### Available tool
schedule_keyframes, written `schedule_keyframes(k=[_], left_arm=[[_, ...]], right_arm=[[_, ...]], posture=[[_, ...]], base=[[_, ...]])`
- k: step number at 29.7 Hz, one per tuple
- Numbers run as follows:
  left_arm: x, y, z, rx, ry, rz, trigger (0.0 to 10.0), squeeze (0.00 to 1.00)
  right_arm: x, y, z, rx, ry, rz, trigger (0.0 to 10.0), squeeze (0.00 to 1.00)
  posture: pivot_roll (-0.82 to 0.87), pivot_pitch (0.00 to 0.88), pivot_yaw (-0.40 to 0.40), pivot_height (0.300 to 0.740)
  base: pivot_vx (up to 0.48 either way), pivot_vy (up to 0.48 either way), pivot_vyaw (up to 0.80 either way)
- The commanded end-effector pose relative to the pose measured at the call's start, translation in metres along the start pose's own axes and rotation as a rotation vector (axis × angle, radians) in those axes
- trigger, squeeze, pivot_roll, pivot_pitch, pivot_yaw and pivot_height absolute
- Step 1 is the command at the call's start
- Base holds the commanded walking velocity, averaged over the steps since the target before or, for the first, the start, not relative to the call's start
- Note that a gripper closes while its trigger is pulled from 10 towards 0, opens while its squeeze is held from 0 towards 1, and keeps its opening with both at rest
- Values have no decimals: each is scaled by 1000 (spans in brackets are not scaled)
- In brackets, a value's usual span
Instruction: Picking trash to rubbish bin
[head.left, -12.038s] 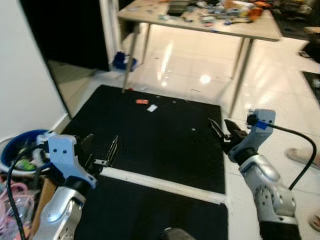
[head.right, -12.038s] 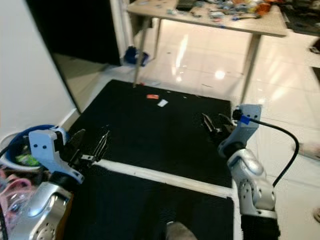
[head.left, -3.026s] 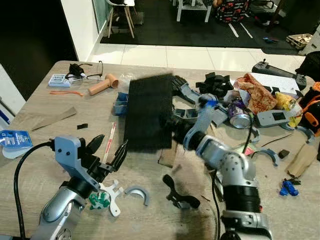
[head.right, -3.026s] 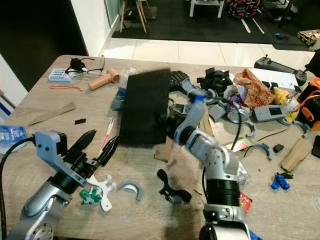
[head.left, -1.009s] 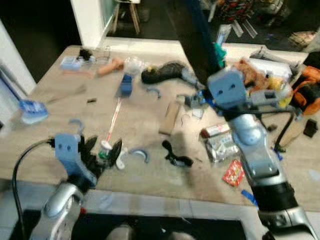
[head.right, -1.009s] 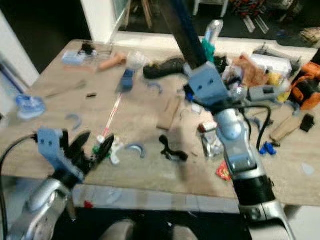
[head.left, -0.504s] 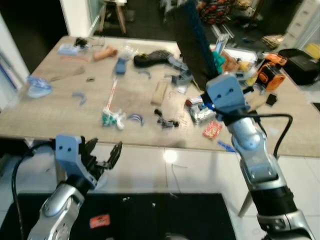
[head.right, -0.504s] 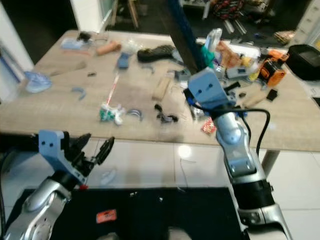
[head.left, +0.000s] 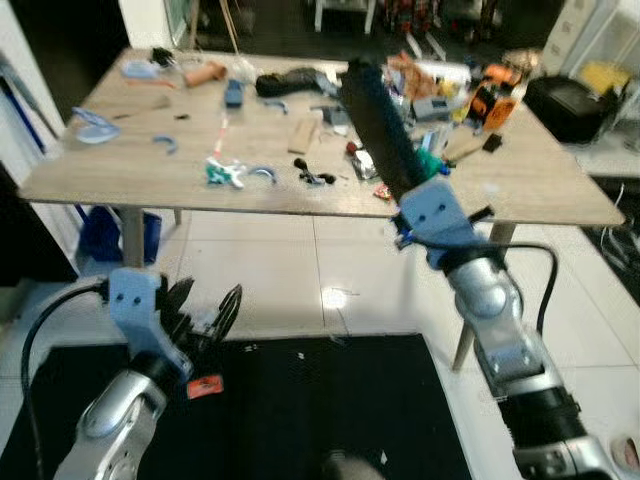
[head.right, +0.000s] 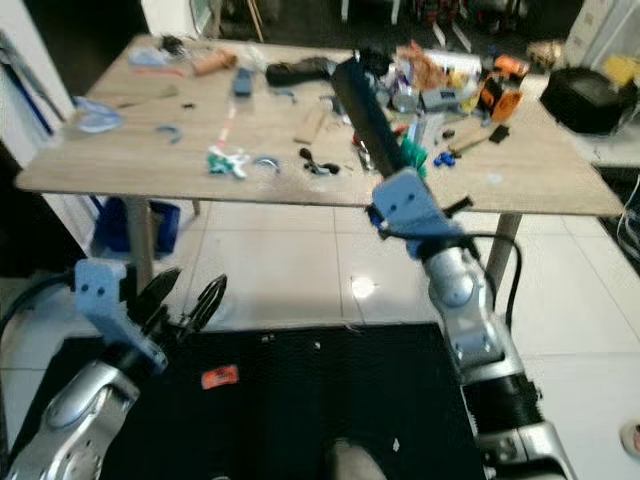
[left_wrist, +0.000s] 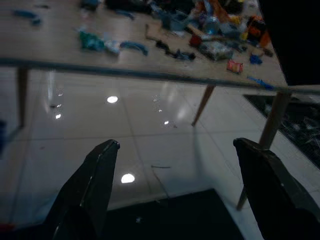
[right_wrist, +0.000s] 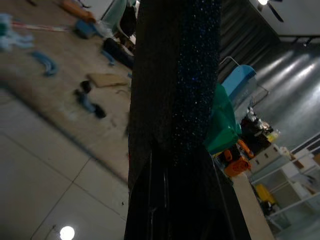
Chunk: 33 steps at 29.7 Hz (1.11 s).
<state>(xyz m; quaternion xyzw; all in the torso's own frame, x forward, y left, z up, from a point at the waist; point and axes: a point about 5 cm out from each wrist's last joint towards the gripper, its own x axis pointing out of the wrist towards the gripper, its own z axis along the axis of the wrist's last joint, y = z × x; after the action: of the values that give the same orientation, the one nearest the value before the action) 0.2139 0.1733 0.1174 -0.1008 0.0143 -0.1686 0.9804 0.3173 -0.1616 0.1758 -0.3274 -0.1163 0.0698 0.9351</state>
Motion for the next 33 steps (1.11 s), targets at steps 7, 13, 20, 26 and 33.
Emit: schedule_keyframes(k=[7, 13, 20, 26, 33], left_arm=[[1, -4, 0, -6, 3, -17, 10000, 0], [1, -3, 0, -15, 6, -21, 10000, 0], [0, -4, 1, -20, -6, -12, 10000, 0], [1, -3, 2, -20, -21, 2, 10000, 0], [1, -1, 4, -5, -41, 30, 10000, 0]], right_arm=[[-13, 2, -35, -44, 161, -9, 10000, 0], [-17, 3, -51, 41, 262, -29, 10000, 0], [-17, -1, -60, 143, 301, -50, 10000, 0], [-15, -4, -62, 206, 298, -60, 10000, 0], [-13, -7, -66, 325, 299, -69, 10000, 0]], posture=[[-110, 0, -37, 740], [-112, 0, -33, 740], [-111, 0, -39, 740], [-109, 0, -44, 740], [-112, 0, -46, 740]], base=[[0, 0, -800], [0, 0, -800], [0, 0, -800], [0, 0, -800], [0, 0, -800]])
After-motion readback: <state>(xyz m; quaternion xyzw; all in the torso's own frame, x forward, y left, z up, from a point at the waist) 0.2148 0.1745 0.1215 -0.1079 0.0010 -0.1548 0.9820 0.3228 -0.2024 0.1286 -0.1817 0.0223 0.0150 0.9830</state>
